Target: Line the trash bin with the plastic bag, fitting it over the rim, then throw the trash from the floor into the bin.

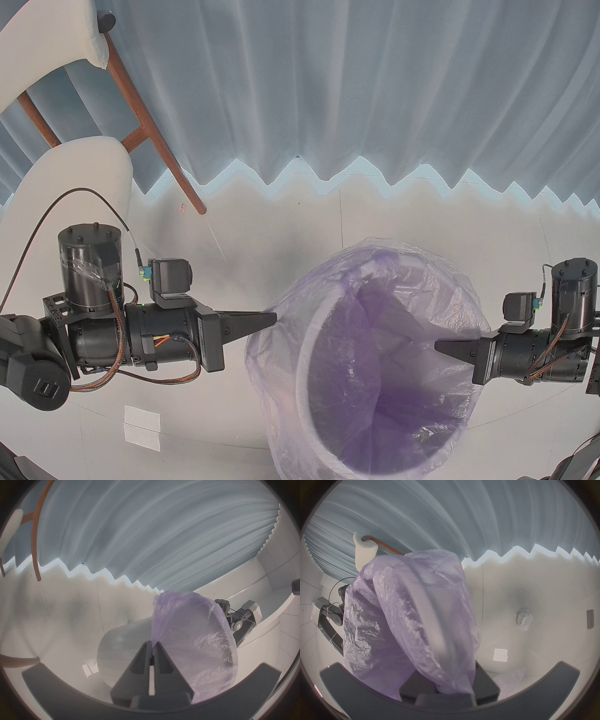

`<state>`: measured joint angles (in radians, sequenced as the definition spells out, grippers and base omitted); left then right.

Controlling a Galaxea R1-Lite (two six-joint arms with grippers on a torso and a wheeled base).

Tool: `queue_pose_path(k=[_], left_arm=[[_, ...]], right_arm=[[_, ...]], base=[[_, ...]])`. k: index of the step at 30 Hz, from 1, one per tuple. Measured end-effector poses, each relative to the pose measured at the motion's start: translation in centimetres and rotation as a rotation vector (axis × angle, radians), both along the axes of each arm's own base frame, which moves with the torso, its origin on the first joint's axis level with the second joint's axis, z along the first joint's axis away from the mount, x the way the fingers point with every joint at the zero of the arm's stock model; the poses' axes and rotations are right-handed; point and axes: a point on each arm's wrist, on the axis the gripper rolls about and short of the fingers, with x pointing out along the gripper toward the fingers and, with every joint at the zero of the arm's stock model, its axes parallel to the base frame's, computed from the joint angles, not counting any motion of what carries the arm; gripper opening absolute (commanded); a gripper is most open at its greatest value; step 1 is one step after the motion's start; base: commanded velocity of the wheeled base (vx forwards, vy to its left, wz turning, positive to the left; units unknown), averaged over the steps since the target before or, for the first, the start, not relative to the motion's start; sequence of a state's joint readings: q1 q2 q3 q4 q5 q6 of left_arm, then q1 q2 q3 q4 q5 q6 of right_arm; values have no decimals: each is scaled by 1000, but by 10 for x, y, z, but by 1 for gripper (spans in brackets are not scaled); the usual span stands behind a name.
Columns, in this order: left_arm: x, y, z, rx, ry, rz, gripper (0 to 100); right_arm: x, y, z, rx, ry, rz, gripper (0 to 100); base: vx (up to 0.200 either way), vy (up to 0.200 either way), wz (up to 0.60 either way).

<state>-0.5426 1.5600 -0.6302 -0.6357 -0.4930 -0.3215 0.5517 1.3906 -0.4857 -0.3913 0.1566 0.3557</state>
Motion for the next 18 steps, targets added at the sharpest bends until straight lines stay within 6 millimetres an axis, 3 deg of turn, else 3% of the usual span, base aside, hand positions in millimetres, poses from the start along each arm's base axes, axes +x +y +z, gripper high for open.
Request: queue_pose_path(k=[16,17,18], left_arm=[[8,20,-26,48,91,85,0],[9,21,-26,48,91,89,100],[10,22,-27,48,92,94,100]], right_arm=[[1,0,2,19,-19,3,0],[1,0,3,19,-20,3,0],[1,0,2,18,-20,3,0]], base=[[0,0,0],[0,0,0],[0,0,0]])
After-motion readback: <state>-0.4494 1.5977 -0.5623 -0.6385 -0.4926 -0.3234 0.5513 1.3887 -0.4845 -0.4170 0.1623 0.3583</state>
